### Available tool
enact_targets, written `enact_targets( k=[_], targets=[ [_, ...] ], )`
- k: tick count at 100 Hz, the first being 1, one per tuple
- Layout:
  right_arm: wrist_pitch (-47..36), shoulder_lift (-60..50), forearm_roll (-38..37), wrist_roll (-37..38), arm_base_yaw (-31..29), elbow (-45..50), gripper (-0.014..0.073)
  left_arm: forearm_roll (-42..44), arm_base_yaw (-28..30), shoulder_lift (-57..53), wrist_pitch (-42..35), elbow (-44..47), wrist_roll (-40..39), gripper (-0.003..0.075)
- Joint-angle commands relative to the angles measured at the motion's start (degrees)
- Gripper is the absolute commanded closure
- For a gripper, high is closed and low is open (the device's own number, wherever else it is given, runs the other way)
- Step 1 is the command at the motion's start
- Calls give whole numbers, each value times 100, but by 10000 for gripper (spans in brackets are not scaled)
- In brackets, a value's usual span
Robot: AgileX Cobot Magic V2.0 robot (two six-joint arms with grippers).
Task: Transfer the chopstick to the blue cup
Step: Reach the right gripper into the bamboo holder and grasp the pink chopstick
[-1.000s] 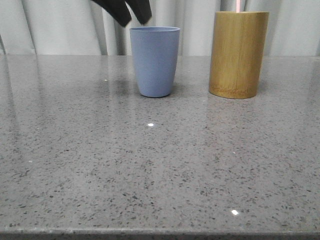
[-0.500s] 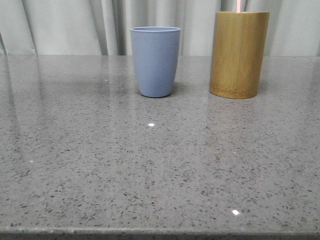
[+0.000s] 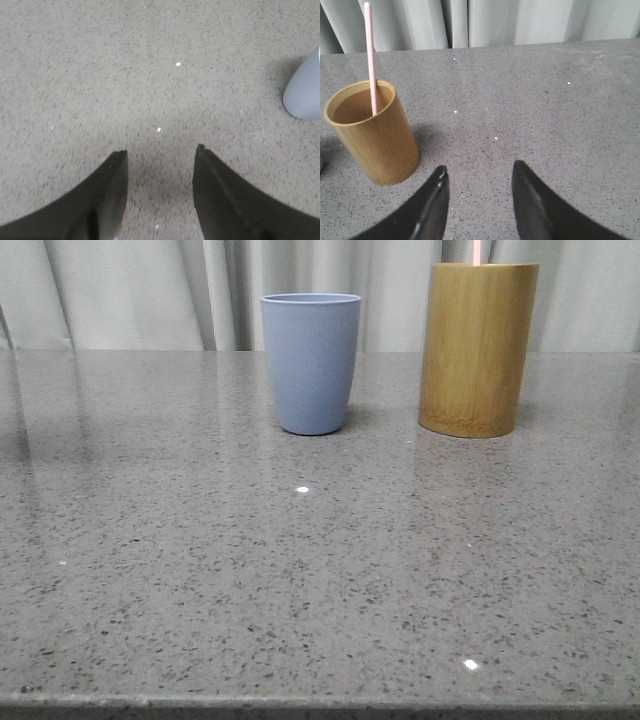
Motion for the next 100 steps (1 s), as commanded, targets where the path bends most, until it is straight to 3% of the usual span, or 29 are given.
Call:
enact_targets(
  k=[1, 52, 100],
  targets=[
    [-356, 192, 0, -53, 127, -304, 269, 18, 76, -553, -451, 206, -73, 419],
    [-309, 1830, 0, -53, 1054, -1749, 269, 40, 119, -2921, -737, 2178, -73, 419],
    [-301, 3764, 0, -48, 1381, -3567, 221, 40, 119, -3594, -569, 2625, -73, 419]
  ],
)
